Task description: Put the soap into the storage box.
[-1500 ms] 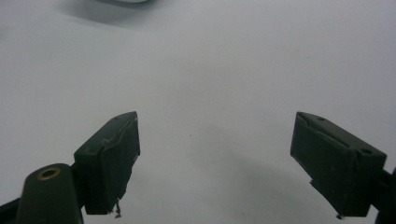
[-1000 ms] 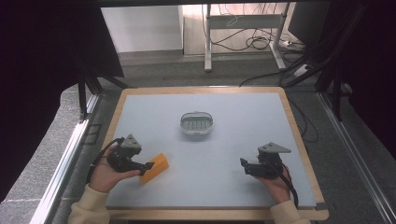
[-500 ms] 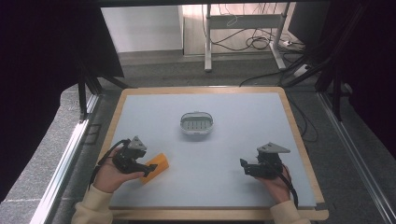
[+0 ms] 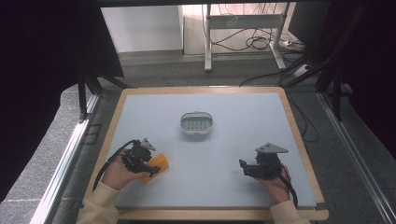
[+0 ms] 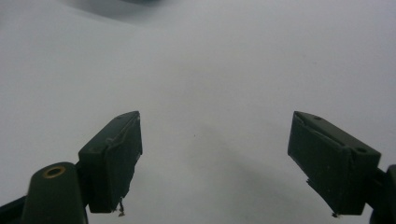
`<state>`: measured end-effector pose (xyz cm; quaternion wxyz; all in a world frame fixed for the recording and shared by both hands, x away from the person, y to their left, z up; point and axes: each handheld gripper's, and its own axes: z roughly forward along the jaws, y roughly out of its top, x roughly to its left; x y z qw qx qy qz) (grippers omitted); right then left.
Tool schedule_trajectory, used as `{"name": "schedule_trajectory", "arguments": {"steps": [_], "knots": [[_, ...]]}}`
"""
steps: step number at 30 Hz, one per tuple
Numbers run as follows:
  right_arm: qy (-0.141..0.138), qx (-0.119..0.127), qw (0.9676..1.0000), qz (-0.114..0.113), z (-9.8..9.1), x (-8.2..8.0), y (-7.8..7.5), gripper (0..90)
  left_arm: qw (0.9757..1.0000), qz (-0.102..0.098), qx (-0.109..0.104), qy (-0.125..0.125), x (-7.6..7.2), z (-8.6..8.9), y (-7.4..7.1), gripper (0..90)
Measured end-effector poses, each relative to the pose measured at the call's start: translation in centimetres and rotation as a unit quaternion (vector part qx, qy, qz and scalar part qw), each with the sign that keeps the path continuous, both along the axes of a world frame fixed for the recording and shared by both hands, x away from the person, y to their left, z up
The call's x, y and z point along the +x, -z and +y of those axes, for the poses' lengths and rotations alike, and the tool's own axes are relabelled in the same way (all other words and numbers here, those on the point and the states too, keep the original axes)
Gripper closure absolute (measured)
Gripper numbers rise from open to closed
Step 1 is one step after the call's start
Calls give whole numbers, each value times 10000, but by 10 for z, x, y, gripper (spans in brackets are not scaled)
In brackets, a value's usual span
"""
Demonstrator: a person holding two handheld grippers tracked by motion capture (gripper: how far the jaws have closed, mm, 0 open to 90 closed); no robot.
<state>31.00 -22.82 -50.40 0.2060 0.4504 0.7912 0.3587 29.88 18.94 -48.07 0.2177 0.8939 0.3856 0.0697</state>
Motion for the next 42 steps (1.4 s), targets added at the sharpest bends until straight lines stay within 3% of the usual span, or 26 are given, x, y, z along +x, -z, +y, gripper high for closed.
{"name": "schedule_trajectory", "arguments": {"steps": [3,10,13,19,26,32,42], "knots": [[-9,-43,10000,1,0,0,0,181,10000,53,16,36,2,-2,1,439],[-3,-81,10000,16,1,0,1,181,9995,95,299,98,6,-9,9,453],[-5,-94,10000,16,1,0,1,181,9988,113,465,84,9,-11,12,491],[32,-100,9999,18,-1,1,1,181,9983,260,483,198,11,-14,16,599],[24,-111,9999,28,0,0,1,181,9987,312,356,169,13,-12,16,616],[41,-109,9999,28,-1,1,1,181,9987,267,399,163,13,-11,15,620],[46,-115,9999,16,-1,0,1,181,9998,143,63,144,9,-3,1,621]]}}
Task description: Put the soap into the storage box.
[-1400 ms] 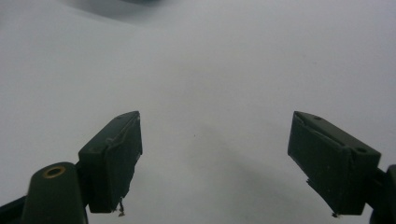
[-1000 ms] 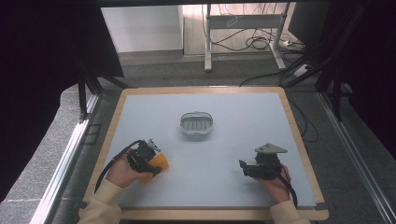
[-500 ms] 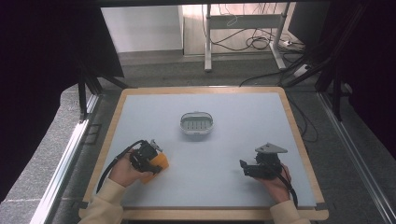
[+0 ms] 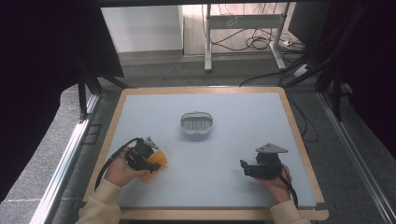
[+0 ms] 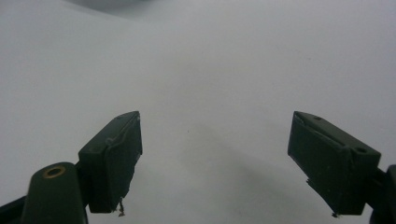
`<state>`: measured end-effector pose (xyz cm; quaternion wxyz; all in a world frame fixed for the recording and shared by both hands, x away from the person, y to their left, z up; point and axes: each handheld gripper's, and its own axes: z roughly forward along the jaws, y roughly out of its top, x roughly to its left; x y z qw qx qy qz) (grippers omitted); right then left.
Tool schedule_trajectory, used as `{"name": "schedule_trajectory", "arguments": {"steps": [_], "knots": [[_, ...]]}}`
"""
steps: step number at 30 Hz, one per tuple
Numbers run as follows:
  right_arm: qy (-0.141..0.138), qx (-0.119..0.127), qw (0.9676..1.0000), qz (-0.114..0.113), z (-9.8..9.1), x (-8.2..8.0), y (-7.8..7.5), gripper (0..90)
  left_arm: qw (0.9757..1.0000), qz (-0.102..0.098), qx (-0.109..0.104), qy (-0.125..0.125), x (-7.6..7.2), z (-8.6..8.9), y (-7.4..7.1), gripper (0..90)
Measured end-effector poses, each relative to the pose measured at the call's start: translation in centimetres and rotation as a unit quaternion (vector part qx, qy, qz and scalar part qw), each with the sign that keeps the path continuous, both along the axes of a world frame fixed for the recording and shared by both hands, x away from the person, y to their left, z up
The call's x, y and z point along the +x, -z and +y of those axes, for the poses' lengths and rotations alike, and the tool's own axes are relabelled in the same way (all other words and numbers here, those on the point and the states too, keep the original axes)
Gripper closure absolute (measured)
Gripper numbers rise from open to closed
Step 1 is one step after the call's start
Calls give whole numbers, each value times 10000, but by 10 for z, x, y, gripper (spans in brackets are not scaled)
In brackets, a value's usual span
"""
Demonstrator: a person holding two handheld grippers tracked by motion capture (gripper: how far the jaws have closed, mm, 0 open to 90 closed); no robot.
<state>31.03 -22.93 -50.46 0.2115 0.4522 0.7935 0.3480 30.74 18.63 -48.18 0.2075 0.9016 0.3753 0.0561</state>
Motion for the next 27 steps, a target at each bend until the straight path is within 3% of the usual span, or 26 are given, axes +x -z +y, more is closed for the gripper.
{"name": "schedule_trajectory", "arguments": {"steps": [5,14,21,27], "knots": [[-16,-3,10000,4,0,0,0,181,9999,37,-90,37,-2,3,-1,621],[6,130,9999,12,0,-1,-1,181,9999,-20,-100,-120,-9,15,-1,621],[-58,100,9999,31,-2,2,-1,181,9996,90,-281,-8,-11,14,-3,621],[-91,114,9999,33,-5,3,0,181,9997,61,-252,23,-5,8,-11,621]]}}
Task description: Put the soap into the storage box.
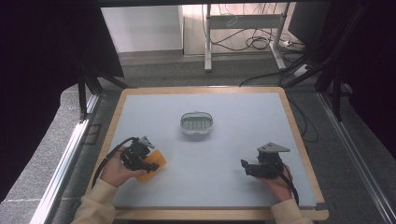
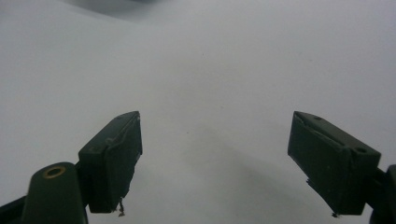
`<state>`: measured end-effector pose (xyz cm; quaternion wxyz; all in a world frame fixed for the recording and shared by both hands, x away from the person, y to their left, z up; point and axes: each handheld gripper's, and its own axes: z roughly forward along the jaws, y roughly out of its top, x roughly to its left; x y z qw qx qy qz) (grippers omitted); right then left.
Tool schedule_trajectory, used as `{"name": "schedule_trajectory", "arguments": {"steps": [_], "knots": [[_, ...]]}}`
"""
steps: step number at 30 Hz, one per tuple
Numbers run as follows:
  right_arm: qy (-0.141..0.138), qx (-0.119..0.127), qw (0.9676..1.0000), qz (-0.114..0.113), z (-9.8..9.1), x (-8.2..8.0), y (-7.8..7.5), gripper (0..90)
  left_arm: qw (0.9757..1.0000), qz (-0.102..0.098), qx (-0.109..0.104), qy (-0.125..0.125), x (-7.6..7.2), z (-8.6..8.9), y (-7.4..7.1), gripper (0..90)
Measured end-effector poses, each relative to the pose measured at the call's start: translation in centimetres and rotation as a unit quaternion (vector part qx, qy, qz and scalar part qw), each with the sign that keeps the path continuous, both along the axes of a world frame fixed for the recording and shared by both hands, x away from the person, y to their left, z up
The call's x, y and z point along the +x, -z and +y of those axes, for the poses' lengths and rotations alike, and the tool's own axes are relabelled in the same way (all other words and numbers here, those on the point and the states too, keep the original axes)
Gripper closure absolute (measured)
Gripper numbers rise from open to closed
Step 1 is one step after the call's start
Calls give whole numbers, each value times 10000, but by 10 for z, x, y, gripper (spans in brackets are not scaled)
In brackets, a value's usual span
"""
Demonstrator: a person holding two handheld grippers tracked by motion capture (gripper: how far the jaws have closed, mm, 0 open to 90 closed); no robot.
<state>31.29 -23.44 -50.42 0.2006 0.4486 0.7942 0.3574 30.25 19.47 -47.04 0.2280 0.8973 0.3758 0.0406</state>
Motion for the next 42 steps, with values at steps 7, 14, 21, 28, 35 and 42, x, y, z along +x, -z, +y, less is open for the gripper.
{"name": "schedule_trajectory", "arguments": {"steps": [7,14,21,28,35,42], "knots": [[7,-5,10000,-9,-1,1,0,181,9999,-75,-118,13,8,0,-13,621],[-5,-53,10000,-34,0,1,0,181,9998,-95,-165,50,11,0,-18,621],[6,-56,10000,-36,0,1,0,181,9996,-157,-204,106,16,-3,-22,621],[8,-106,9999,-51,1,0,0,181,9994,-233,-198,141,21,-4,-29,621],[74,-149,9999,-37,0,1,1,181,9994,-229,-202,169,25,-4,-34,621],[100,-168,9998,-45,-1,1,1,181,9992,-265,-178,232,30,-8,-36,621]]}}
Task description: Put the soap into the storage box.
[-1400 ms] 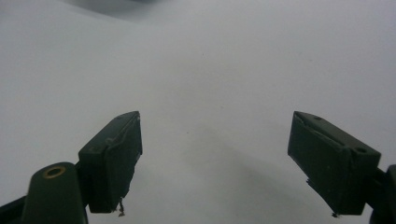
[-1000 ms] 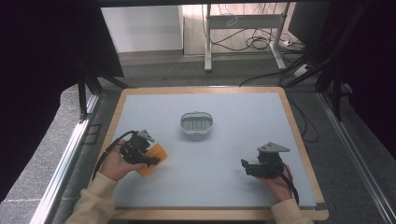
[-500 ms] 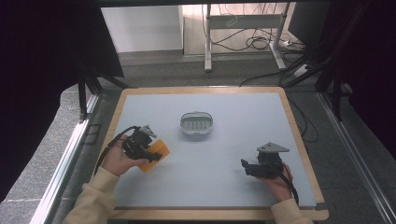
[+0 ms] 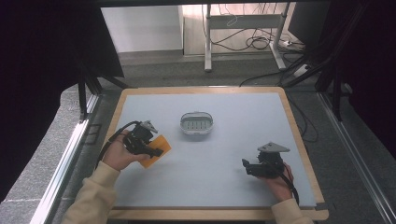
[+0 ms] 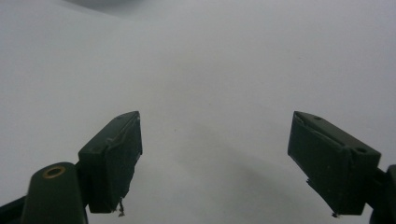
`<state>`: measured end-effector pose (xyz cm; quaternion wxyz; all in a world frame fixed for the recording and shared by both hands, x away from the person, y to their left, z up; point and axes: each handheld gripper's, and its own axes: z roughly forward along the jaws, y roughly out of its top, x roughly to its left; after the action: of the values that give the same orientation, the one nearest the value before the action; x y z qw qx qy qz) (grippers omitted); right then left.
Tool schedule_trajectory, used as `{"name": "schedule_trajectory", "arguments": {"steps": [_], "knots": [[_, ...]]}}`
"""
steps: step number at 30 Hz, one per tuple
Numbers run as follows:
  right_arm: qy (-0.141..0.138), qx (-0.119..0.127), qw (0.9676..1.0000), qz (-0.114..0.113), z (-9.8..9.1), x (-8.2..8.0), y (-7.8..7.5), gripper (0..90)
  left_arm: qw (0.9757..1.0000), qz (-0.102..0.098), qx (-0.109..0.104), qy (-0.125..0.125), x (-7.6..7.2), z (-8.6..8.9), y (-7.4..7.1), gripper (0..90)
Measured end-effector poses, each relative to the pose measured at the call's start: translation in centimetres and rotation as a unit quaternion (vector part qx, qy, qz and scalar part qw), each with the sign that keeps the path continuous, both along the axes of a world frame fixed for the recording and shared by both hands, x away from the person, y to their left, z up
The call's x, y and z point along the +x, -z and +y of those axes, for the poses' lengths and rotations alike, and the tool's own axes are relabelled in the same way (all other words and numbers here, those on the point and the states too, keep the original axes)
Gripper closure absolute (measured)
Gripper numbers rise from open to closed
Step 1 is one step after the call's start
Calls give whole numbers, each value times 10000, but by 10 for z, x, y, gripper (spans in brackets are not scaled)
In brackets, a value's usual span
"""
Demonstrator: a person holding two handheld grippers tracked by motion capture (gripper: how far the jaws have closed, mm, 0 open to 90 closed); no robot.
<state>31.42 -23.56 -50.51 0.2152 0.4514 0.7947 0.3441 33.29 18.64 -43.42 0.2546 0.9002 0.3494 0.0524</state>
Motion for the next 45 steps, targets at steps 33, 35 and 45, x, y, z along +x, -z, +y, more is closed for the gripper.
{"name": "schedule_trajectory", "arguments": {"steps": [33,35,45], "knots": [[-11,16,10000,-12,-1,0,0,181,9994,-69,125,309,35,-27,-7,621],[-15,13,10000,-10,-1,1,0,181,9994,-41,113,332,37,-28,-7,621],[-30,-5,10000,-7,-2,1,0,181,9992,-9,106,389,49,-33,-7,621]]}}
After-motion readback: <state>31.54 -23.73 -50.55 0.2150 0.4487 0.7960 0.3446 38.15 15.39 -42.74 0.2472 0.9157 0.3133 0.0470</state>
